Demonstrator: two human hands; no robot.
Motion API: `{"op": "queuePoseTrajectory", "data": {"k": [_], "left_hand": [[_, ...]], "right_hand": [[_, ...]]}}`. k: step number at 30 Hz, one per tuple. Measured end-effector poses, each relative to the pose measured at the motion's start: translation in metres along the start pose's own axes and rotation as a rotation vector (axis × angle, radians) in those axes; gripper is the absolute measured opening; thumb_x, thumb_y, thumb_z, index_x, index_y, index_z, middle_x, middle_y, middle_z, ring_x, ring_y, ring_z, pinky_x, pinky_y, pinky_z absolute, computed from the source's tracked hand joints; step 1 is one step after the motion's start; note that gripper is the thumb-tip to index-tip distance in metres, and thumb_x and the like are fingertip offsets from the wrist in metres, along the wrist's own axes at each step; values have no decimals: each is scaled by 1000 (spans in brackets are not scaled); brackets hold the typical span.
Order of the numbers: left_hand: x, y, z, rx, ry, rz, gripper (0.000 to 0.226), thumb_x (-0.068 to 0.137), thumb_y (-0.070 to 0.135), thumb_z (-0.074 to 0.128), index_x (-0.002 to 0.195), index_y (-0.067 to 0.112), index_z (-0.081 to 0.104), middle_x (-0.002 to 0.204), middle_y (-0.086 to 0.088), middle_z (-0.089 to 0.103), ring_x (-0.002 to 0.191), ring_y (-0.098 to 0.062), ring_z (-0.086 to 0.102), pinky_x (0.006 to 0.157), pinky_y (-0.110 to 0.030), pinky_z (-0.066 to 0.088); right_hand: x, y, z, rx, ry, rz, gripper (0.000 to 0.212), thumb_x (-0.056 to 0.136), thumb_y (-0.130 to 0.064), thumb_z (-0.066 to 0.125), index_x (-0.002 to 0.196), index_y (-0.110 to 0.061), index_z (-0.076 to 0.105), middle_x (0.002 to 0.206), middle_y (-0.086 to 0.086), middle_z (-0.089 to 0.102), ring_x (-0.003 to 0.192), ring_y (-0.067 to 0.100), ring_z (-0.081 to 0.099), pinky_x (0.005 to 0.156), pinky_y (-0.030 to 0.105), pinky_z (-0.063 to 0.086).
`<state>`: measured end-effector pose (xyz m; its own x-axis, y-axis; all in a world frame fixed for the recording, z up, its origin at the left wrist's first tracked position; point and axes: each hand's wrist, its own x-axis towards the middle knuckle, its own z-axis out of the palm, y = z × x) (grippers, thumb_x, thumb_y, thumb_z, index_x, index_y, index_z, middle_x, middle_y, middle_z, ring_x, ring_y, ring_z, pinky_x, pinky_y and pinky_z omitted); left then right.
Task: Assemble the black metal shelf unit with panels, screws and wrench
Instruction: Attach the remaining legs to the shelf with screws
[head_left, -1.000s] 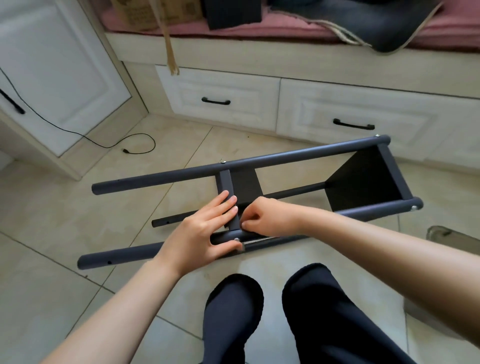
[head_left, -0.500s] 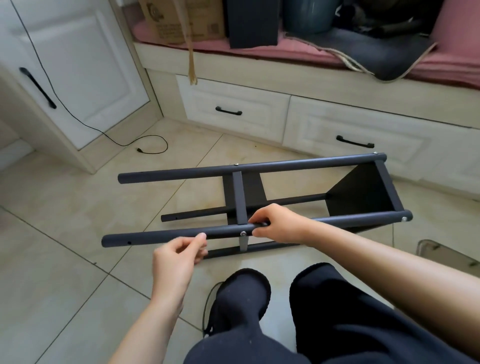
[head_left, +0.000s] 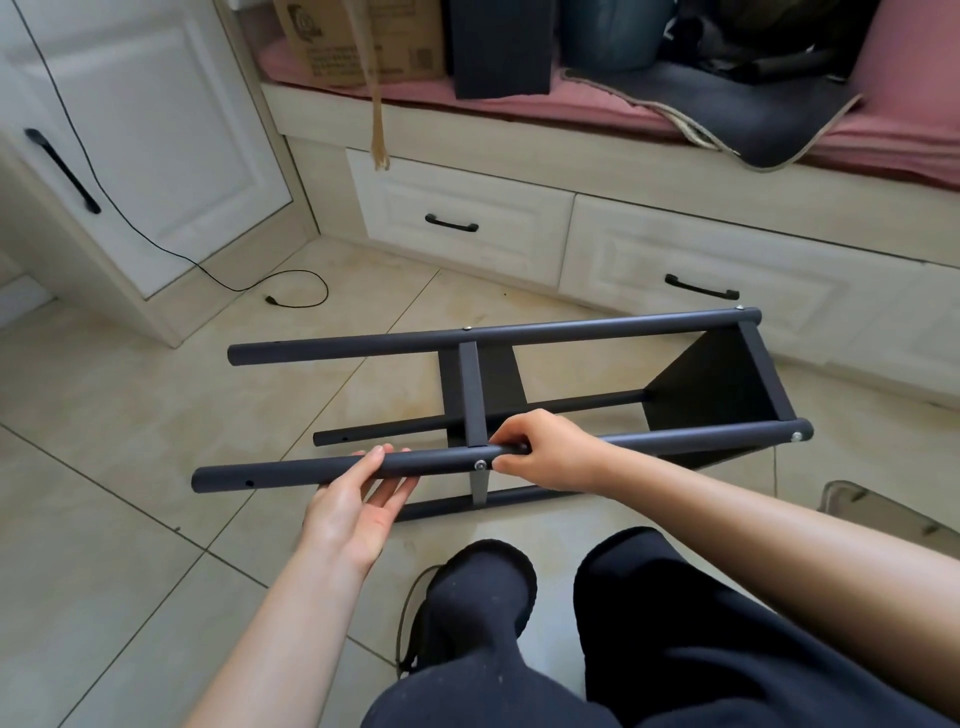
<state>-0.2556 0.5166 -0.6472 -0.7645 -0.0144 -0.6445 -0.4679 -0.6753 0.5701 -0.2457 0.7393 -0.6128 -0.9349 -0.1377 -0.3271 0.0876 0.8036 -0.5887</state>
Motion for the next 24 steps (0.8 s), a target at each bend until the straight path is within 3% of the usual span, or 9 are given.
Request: {"op": "queuePoseTrajectory", "data": {"k": [4, 7, 10, 12, 15, 18, 21, 24], "left_hand": [[-5, 5, 7, -3, 1, -32, 39, 96, -5, 60, 132, 0, 47, 99, -19, 69, 103, -36, 69, 61, -47, 59], [-12, 13, 17, 18, -6, -15, 52, 95, -3, 61, 143, -2, 43, 105, -20, 67, 101, -36, 68, 60, -46, 59], [-22, 22, 26, 37, -27, 18, 55, 96, -2, 61, 146, -1, 40, 108, -21, 66, 99, -35, 68, 54, -45, 60], [-27, 24, 29, 50, -35, 31, 57, 96, -1, 61, 148, 0, 39, 112, -21, 65, 101, -35, 67, 59, -46, 58], [-34, 25, 33, 58, -52, 53, 57, 95, -2, 62, 148, -1, 39, 115, -21, 63, 102, -37, 67, 62, -46, 58], [-41, 25, 37, 57, -68, 83, 57, 95, -3, 62, 147, -1, 39, 116, -22, 63, 103, -37, 67, 64, -47, 58], [-48, 25, 46, 66, -84, 109, 58, 94, -3, 62, 147, 1, 38, 120, -24, 63, 104, -37, 68, 69, -49, 59], [-57, 28, 58, 104, -104, 146, 38, 94, -3, 62, 129, 3, 49, 121, -26, 64, 101, -35, 70, 61, -44, 62]], "right_hand": [[-2, -1, -3, -61, 23, -30, 29, 96, -32, 57, 122, -23, 64, 102, -6, 64, 98, 17, 59, 87, 30, 45], [-3, -3, -12, -66, 43, -58, 28, 97, -32, 56, 122, -22, 64, 104, -4, 66, 97, 17, 59, 82, 27, 42], [-5, -6, -23, 16, 27, -68, 25, 95, -30, 58, 116, -21, 68, 89, -10, 63, 82, 9, 58, 69, 21, 42], [-7, -8, -28, 43, 33, -74, 22, 94, -30, 58, 112, -22, 70, 83, -11, 61, 79, 10, 58, 67, 21, 44], [-12, -8, -34, 93, 29, -77, 20, 94, -30, 60, 110, -23, 70, 88, 0, 67, 78, 14, 60, 72, 28, 51], [-16, -7, -40, 145, 21, -73, 19, 94, -26, 61, 110, -21, 70, 91, 7, 68, 75, 13, 56, 67, 23, 47], [-16, -9, -47, 164, -39, -35, 28, 92, -25, 63, 119, -18, 67, 103, 4, 66, 87, 12, 57, 72, 19, 44], [-15, -12, -60, 223, -101, 61, 53, 89, -42, 67, 135, -17, 56, 124, -4, 57, 113, 14, 53, 95, 24, 39]]}}
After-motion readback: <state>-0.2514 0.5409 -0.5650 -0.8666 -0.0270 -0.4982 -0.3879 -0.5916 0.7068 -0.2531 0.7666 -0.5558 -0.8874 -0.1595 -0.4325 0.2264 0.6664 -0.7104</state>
